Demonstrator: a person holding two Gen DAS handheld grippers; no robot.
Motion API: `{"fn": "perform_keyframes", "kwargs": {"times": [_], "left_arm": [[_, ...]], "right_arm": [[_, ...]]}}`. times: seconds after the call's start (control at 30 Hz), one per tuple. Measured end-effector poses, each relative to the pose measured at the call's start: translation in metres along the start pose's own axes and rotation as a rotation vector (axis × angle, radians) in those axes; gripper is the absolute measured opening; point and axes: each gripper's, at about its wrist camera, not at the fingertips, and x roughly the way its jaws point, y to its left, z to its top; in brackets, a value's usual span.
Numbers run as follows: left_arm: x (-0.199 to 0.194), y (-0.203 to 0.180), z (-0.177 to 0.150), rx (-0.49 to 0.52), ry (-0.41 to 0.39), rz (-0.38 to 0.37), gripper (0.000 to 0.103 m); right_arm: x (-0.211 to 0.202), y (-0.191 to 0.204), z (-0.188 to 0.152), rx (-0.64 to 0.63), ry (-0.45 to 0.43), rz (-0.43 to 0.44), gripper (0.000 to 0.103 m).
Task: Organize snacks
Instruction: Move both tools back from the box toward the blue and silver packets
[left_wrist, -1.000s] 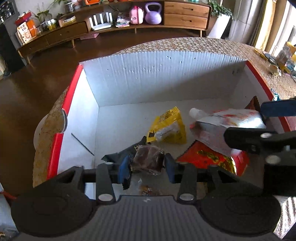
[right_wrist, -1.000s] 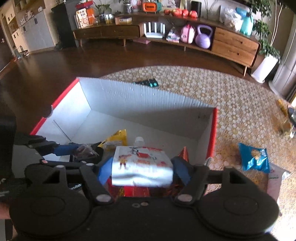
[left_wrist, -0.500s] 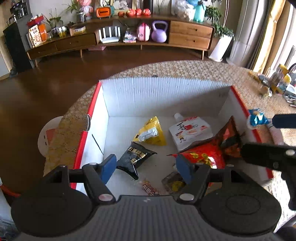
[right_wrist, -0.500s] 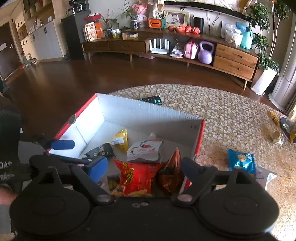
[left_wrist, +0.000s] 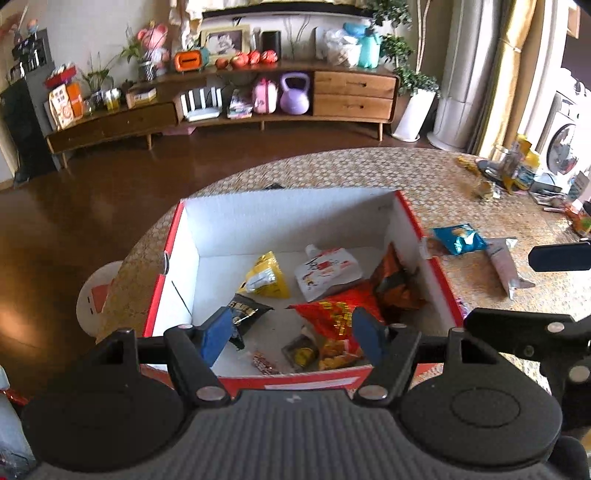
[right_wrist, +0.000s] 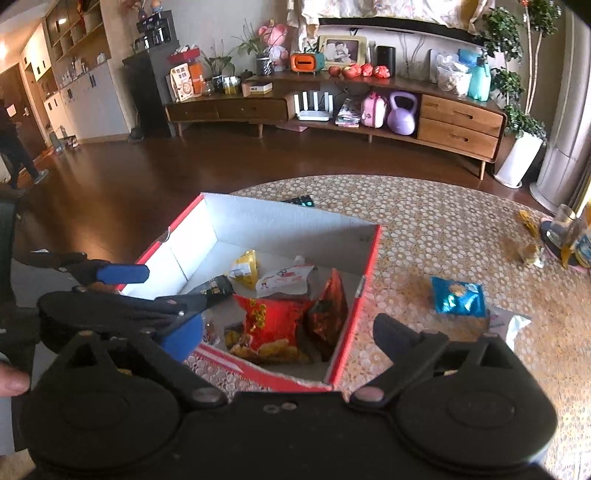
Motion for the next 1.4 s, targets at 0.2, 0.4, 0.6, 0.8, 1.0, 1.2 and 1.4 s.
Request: {"fn": "perform_keyframes", "kwargs": {"times": [0.2,0.4,0.6,0.8,1.0,1.2,1.4], "left_arm": [[-0.023,-0.021,-0.008,0.002,-0.029,-0.044,0.071],[-0.044,-0.05,-0.017,0.02,-0.061,-0.099,0.074],[-0.053,-0.081,-0.019,0.038,-0.086,-0.186,0.088],[-0.044,-0.11,-0.017,0.041,-0.098,-0.255,0.092],[-0.025,-0.138,-0.013,0.044,-0.087,-0.3,0.103],[0.0,-0.164,0.003,0.059,-0.064,-0.302,0.103],[0.036,-0.19,0.027,0.065,-0.037,-0.306,0.103]], "right_arm": [[-0.031,-0.017,-0.017,0.027,-0.028,0.026,0.1],[-0.067,-0.046,-0.039,0.08,-0.071,0.053,0.102],[-0.091,-0.077,-0.062,0.117,-0.093,0.022,0.103],[-0.113,-0.119,-0.082,0.164,-0.125,-0.05,0.103],[-0.118,-0.16,-0.1,0.209,-0.121,-0.092,0.103],[-0.106,-0.193,-0.112,0.236,-0.097,-0.138,0.103],[-0.084,-0.217,-0.111,0.244,-0.083,-0.157,0.103]]}}
